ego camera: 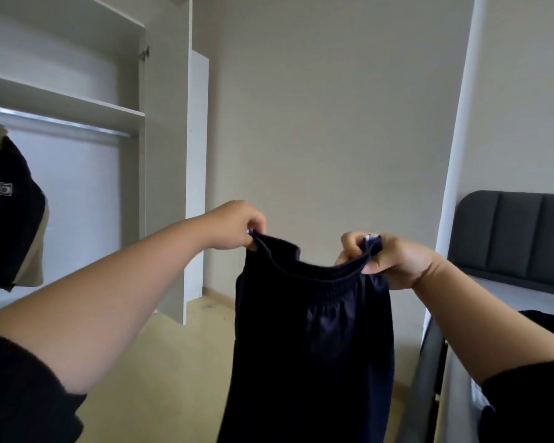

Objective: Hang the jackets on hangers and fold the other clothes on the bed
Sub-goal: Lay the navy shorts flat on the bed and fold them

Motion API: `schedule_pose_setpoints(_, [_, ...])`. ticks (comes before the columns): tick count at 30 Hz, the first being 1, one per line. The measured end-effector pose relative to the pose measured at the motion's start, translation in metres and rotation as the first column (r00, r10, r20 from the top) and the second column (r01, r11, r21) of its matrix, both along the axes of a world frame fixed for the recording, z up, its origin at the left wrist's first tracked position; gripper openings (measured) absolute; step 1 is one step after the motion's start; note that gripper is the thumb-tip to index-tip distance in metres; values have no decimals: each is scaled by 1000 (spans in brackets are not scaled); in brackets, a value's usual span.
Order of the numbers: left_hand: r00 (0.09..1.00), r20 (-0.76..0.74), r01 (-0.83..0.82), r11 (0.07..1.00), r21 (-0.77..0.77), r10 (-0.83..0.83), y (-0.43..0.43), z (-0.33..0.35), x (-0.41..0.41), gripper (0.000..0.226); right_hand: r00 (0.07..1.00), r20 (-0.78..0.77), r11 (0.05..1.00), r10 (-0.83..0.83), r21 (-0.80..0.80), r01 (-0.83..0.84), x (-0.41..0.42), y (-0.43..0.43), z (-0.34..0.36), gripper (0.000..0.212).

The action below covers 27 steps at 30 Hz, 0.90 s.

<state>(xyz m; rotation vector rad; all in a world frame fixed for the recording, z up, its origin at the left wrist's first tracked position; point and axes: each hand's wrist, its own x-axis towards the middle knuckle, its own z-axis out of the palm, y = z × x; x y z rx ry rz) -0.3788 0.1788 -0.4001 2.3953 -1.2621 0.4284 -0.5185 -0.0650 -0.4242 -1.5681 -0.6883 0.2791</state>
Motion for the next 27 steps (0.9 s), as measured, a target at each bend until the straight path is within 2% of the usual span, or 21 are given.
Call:
schedule_pose_setpoints(1, [992, 122, -19, 998, 64, 11, -5, -2, -3, 27, 993, 0, 991, -117, -59, 117, 3, 0, -1, 23])
schedule_pose_setpoints(3, [974, 226, 6, 999, 34, -13, -11, -5, -9, 30, 938, 23, 933, -347, -93, 347, 10, -3, -4, 28])
schedule_pose_setpoints(5, [985, 155, 103, 983, -153, -79, -19, -6, -16, 32, 914, 16, 913, -405, -46, 405, 15, 1, -6, 27])
schedule_pose_setpoints(8, [978, 26, 197, 888, -415, -205, -34, -2, -32, 34, 908, -21, 908, -419, -7, 419, 25, 13, -8, 48])
schedule_pose_setpoints(11, [952, -66, 230, 839, -493, -300, -40, 2, -41, 42, 921, -38, 920, -388, 46, 390, 30, 22, -12, 31])
schedule_pose_setpoints(13, [950, -120, 201, 858, -473, -289, -37, 2, -40, 38, 908, -59, 904, -414, 95, 418, 33, 26, -13, 25])
schedule_pose_setpoints(16, [927, -294, 101, 911, -401, -232, -26, 0, -36, 13, 850, -33, 840, -525, 137, 525, 37, 29, -15, 18])
schedule_pose_setpoints(17, [888, -396, 81, 926, -368, -235, -23, 0, -35, 14, 816, -19, 805, -578, 149, 574, 38, 31, -14, 18])
schedule_pose_setpoints(18, [834, -497, 76, 942, -326, -240, -21, 1, -34, 24, 777, -7, 766, -630, 160, 623, 39, 32, -14, 18])
schedule_pose_setpoints(20, [772, -598, 80, 967, -243, -215, -20, 1, -33, 39, 716, 33, 711, -698, 159, 685, 40, 33, -14, 16])
schedule_pose_setpoints(21, [798, -576, 72, 977, -202, -178, -21, 0, -33, 37, 712, 56, 712, -700, 143, 688, 40, 33, -14, 17])
schedule_pose_setpoints(24, [915, -398, 19, 994, -104, -59, -28, -1, -32, 29, 800, 103, 806, -591, 52, 589, 35, 35, -10, 18])
schedule_pose_setpoints(27, [938, -346, -30, 991, -128, -16, -36, -5, -33, 24, 809, 81, 809, -582, -50, 586, 31, 31, -6, 18])
